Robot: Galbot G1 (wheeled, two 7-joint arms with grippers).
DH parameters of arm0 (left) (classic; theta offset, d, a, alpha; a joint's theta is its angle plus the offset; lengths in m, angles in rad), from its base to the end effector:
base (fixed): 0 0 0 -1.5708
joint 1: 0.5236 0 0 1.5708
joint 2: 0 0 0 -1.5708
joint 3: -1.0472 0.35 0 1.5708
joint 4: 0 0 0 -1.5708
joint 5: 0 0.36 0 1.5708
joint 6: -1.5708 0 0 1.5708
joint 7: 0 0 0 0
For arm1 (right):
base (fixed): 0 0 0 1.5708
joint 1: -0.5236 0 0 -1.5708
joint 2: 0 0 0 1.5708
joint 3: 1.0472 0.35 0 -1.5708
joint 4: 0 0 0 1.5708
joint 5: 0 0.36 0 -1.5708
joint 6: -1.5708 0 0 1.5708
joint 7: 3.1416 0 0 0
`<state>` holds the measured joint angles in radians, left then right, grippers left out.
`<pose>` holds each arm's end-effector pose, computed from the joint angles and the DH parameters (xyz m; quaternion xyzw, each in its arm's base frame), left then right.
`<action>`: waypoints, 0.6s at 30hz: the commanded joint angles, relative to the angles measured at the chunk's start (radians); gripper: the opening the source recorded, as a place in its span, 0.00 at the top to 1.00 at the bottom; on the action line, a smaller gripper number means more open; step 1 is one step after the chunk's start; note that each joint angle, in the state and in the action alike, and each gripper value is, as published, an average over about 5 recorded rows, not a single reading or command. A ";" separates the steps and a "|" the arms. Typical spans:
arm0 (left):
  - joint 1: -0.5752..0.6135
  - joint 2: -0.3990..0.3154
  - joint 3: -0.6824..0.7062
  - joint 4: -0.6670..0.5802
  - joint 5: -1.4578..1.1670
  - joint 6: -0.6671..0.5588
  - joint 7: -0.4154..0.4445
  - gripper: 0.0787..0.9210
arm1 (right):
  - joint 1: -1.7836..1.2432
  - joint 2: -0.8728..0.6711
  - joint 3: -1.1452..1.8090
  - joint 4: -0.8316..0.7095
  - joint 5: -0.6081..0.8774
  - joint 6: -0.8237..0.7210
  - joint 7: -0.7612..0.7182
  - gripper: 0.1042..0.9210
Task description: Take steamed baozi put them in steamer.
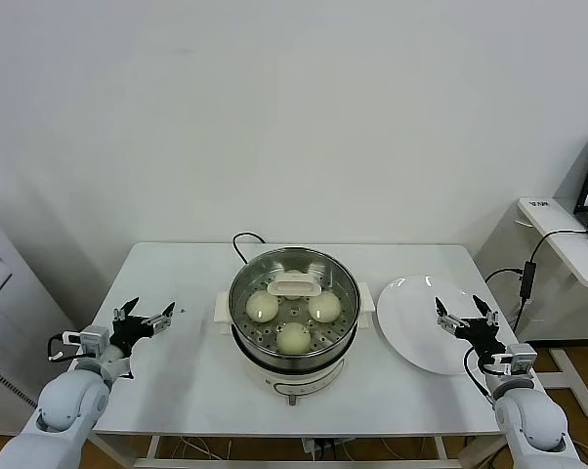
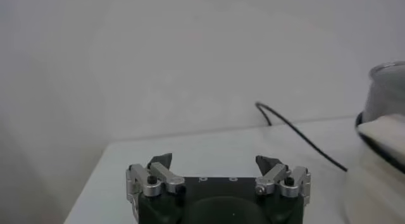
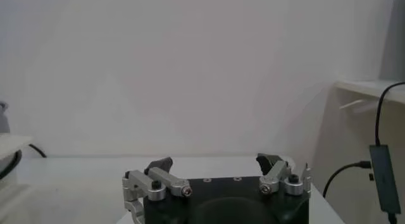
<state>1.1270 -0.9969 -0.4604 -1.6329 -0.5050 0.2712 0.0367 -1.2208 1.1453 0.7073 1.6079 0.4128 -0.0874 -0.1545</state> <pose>0.3345 0.1588 -0.3152 -0.0577 -0.9840 -0.0344 0.1647 0.3001 -0.1988 -0.3364 0.0011 -0.9971 0.0054 0.0765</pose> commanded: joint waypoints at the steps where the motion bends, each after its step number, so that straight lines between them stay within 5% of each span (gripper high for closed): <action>1: 0.006 0.004 -0.009 0.030 -0.043 -0.002 -0.001 0.12 | 0.000 -0.006 -0.009 -0.001 -0.013 -0.025 0.008 0.12; 18: 0.015 -0.003 -0.022 -0.019 -0.066 0.018 -0.007 0.12 | -0.008 -0.005 -0.010 -0.005 -0.020 -0.025 -0.008 0.12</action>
